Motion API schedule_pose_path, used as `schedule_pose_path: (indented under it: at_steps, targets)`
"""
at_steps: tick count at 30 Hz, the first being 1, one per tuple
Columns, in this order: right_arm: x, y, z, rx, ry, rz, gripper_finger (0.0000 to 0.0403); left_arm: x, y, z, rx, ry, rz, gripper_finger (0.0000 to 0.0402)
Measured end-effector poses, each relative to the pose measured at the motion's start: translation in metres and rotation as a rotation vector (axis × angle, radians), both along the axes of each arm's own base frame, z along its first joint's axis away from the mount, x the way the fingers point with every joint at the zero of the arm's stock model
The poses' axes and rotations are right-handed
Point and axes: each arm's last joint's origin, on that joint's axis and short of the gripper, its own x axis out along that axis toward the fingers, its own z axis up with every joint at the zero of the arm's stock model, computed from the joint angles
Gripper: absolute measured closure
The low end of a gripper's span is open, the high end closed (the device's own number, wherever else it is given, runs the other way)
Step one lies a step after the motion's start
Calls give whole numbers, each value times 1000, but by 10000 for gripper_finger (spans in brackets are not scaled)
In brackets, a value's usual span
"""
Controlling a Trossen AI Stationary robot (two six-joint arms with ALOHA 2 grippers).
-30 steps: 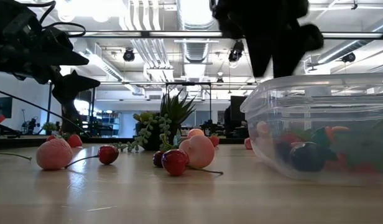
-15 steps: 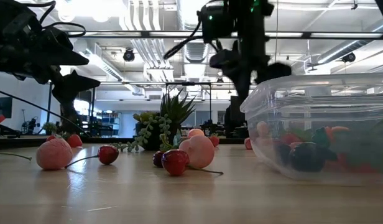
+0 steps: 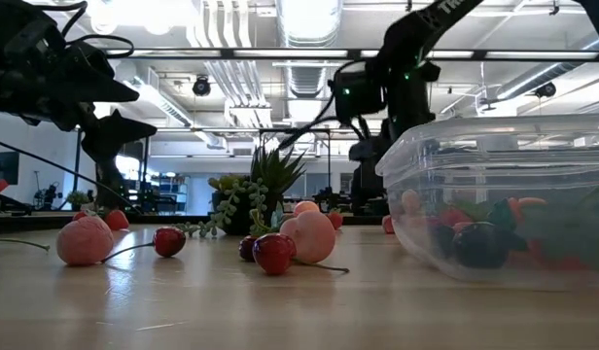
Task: Pick and placing Produce into tupperware
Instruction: Put the apricot into the bin
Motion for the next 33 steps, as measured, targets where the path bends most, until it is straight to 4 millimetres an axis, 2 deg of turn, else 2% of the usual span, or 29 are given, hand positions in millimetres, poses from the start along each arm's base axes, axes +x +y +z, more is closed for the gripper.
schedule_pose_path:
  at_steps: [13,33]
  targets:
    - [-6,-1,-22,-16,-44,-5,186,0,0,0,0,1,0,125]
    - [-4,-2,-21,6,-70,-11,262,0,0,0,0,1,0,125]
